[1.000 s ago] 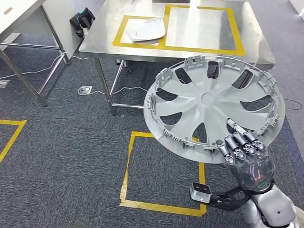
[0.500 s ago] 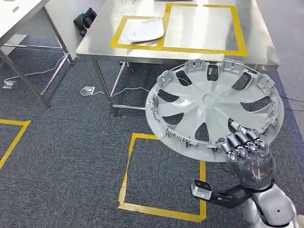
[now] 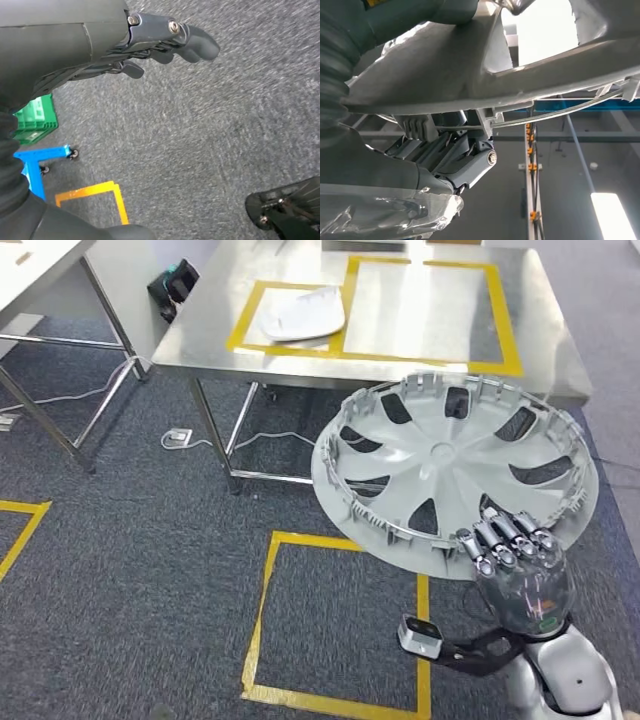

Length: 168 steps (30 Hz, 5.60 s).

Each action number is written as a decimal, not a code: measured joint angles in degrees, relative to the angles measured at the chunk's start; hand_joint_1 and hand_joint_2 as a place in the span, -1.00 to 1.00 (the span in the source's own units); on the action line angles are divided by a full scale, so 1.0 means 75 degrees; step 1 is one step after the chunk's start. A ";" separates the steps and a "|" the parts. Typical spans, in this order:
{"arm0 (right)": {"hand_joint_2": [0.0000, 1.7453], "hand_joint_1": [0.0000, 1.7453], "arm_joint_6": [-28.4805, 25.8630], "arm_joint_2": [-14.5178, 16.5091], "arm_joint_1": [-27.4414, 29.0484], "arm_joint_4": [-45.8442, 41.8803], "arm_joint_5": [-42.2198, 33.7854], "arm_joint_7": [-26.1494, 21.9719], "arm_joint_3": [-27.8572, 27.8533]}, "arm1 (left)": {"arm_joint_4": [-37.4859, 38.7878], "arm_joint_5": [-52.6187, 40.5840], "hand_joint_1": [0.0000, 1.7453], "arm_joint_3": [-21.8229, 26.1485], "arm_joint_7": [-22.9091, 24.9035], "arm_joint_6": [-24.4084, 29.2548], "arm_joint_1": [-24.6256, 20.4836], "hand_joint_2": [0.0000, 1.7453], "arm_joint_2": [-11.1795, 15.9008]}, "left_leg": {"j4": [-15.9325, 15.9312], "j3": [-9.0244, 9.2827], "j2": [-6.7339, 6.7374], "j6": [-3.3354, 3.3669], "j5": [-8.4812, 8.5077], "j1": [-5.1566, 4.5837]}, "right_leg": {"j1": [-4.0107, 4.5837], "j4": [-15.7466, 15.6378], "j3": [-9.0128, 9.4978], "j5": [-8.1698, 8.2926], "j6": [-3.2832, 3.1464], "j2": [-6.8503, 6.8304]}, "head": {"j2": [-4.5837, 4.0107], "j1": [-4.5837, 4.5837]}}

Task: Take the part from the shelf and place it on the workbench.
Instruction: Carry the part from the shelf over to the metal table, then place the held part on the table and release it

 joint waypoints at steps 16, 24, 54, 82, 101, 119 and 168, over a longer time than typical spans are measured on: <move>1.00 1.00 -0.0007 -0.0004 -0.0016 0.0060 0.0006 0.0052 0.0048 | 0.0002 -0.0078 -1.00 0.0053 -0.0057 -0.0001 0.0001 1.00 -0.0005 | 0.0573 0.0844 -0.0048 -0.0222 -0.0744 -0.0015 | -0.0050 -0.0138 -0.0784 0.0672 -0.0268 -0.0036 | 0.0002 0.0025; 1.00 1.00 -0.0008 -0.0004 0.0025 0.0068 0.0005 0.0058 0.0049 | 0.0004 -0.0082 -1.00 0.0058 -0.0058 -0.0001 0.0078 1.00 -0.0012 | 0.1313 -0.0806 0.0005 -0.0301 -0.1185 0.0058 | -0.0109 -0.0218 0.0366 -0.0245 -0.0266 -0.0003 | 0.0003 0.0003; 1.00 1.00 -0.0020 -0.0009 -0.0077 0.0141 0.0005 0.0140 0.0105 | 0.0009 -0.0146 -1.00 0.0122 -0.0191 -0.0007 -0.0008 1.00 -0.0014 | 0.0906 0.0460 -0.0039 -0.0445 -0.1319 0.0151 | -0.0043 -0.0348 -0.0544 0.0767 -0.0259 0.0028 | -0.0003 0.0034; 1.00 1.00 -0.0020 -0.0091 0.0348 0.0200 0.0001 0.0068 -0.0589 | 0.0012 -0.0216 -1.00 0.0455 -0.0560 -0.0562 0.0075 1.00 0.0125 | -0.0090 0.0539 -0.0079 -0.0158 -0.0474 0.0119 | -0.0079 -0.0519 -0.0340 0.0553 0.0066 0.0005 | -0.0003 0.0018; 1.00 1.00 -0.0025 0.0071 0.0584 0.0121 -0.0004 -0.0075 -0.1009 | 0.0011 -0.0288 -1.00 0.0508 -0.0595 -0.0632 0.0130 1.00 0.0250 | -0.0257 0.1413 -0.0080 -0.0352 -0.1149 0.0269 | -0.0259 0.0066 -0.0979 0.0776 0.0347 0.0010 | -0.0006 0.0124; 1.00 1.00 -0.0028 0.0281 0.0528 0.0272 0.0006 -0.0019 -0.1130 | 0.0011 -0.0313 -1.00 0.0666 -0.0313 -0.0428 0.0121 1.00 0.0302 | -0.0340 -0.0249 -0.0023 0.0037 0.0555 -0.0184 | 0.0011 -0.0731 0.0670 -0.0392 -0.0100 0.0119 | -0.0004 -0.0061; 1.00 1.00 0.1317 -0.4194 -0.0037 0.0989 -0.0030 0.8145 0.3740 | 0.0012 -0.0796 -1.00 0.1215 0.0245 -0.0213 0.0090 1.00 0.0116 | -0.0161 0.0168 -0.0096 -0.0072 0.0058 -0.0123 | -0.0025 -0.0323 -0.0194 0.0251 -0.0084 0.0059 | -0.0004 -0.0034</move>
